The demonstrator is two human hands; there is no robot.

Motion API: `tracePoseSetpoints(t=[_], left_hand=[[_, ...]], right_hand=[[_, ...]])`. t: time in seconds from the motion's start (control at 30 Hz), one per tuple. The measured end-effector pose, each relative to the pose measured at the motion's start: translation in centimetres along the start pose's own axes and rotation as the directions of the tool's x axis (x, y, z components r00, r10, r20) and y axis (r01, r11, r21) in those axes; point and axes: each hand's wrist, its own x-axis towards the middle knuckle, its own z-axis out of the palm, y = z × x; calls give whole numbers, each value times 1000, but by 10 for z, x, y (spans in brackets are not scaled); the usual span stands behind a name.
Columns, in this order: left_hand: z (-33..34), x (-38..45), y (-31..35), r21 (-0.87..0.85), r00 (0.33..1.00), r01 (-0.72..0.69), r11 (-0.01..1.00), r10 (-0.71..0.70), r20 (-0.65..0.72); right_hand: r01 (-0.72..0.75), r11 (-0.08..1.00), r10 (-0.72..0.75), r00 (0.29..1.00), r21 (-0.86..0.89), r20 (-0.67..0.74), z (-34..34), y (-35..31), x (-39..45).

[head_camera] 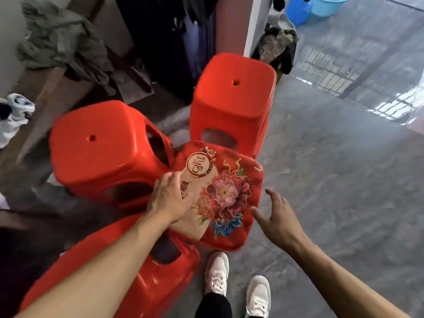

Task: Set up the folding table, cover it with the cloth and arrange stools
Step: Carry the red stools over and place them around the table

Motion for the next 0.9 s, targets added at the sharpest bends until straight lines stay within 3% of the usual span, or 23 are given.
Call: tracePoseSetpoints(t=[0.13, 0.27, 0.4, 0.63, 0.8, 0.9], left_hand=[[37, 44, -28, 48, 998, 56, 997, -57, 34], [56, 65, -40, -136, 990, 123, 983, -112, 86], [55, 62, -33, -163, 995, 98, 982, -95, 28], [66, 41, 34, -121, 999, -32, 992, 33, -1], [80, 3, 106, -66, 988, -142, 988, 146, 52], [90, -25, 155, -49, 965, -242, 969, 245, 91]], right_hand=[[-37, 983, 34, 999, 179, 19, 59, 9, 48], [-89, 958, 118, 989, 271, -91, 90, 20, 61], [-208, 920, 247, 966, 332, -78, 95, 32, 59], [-268, 897, 342, 924, 351, -169, 43, 74, 45], [-348, 884, 427, 871, 311, -241, 0, 128, -6], [-341, 860, 464, 834, 380, -300, -27, 160, -47]])
